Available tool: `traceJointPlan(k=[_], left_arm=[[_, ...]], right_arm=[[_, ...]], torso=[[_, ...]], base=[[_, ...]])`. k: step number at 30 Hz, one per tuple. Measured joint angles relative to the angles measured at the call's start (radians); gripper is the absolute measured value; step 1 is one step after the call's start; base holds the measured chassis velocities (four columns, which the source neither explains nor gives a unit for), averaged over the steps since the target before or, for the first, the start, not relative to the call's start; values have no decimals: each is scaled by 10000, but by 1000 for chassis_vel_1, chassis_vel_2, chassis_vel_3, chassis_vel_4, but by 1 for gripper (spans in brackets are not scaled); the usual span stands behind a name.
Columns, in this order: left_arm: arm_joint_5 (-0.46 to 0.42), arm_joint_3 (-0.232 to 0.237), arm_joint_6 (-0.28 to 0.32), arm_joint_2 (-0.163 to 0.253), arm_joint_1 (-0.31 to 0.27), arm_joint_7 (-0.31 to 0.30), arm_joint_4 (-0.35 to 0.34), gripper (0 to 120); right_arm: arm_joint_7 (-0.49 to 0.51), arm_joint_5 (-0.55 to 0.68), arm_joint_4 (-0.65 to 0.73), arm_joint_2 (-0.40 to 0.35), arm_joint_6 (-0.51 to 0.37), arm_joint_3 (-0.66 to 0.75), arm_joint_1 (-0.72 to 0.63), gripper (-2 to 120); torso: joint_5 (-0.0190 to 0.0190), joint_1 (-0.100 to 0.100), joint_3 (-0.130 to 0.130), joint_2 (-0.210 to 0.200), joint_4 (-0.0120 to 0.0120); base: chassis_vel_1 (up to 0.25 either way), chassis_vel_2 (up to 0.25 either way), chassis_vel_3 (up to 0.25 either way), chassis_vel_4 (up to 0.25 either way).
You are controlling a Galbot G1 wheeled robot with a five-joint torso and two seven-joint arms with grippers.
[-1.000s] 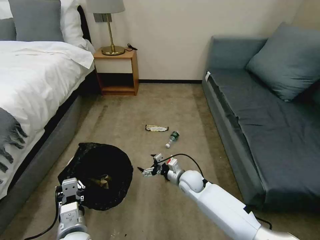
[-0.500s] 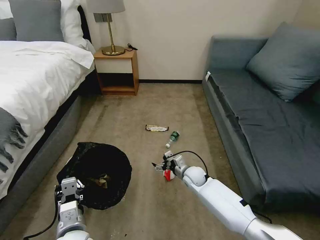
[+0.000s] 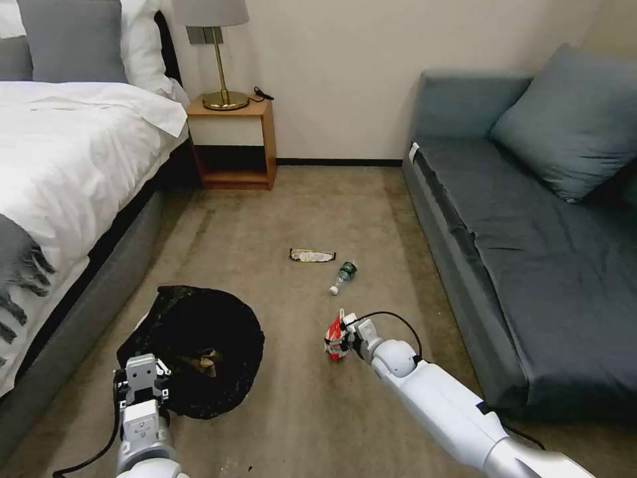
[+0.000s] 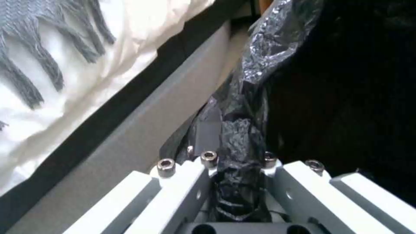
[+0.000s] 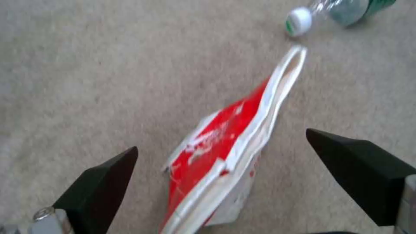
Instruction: Pick up the trash bin, then pick up the garbage on the floor and place it into the trash bin.
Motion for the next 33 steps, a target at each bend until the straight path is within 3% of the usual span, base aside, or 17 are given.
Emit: traceJointPlan(k=[4, 9, 16, 21, 22, 27, 30, 33], left_arm=[[4, -18, -43, -7, 29, 1, 43, 0], [-4, -63, -87, -16, 41, 6, 95, 0], [-28, -71, -140, -32, 98, 8, 199, 0], [-28, -67, -159, -39, 116, 7, 204, 0], [-28, -64, -162, -41, 120, 7, 204, 0], [-18, -59, -175, -45, 139, 6, 204, 0], [-3, -53, -189, -49, 162, 4, 204, 0], [24, -49, -202, -53, 170, 4, 204, 0]], right_arm=[[-218, -188, -376, 125, 0, 65, 63, 96], [-446, -314, -550, 155, 0, 41, 147, 80], [-575, -485, -620, 240, 53, 100, 146, 51], [-593, -550, -633, 252, 113, 138, 82, 36], [-603, -560, -633, 248, 129, 149, 66, 28], [-643, -578, -625, 215, 202, 198, 10, 16], [-679, -598, -586, 178, 279, 245, -50, 0], [-709, -603, -522, 156, 343, 304, -99, 0]], torso=[[0, 0, 0, 0, 1], [0, 0, 0, 0, 0], [-1, 0, 0, 0, 1], [0, 0, 0, 0, 0], [0, 0, 0, 0, 0], [0, 0, 0, 0, 0], [0, -1, 0, 0, 0], [1, -1, 1, 0, 0]], base=[[0, 0, 0, 0], [0, 0, 0, 0], [0, 0, 0, 0], [0, 0, 0, 0], [0, 0, 0, 0], [0, 0, 0, 0], [0, 0, 0, 0], [0, 0, 0, 0]])
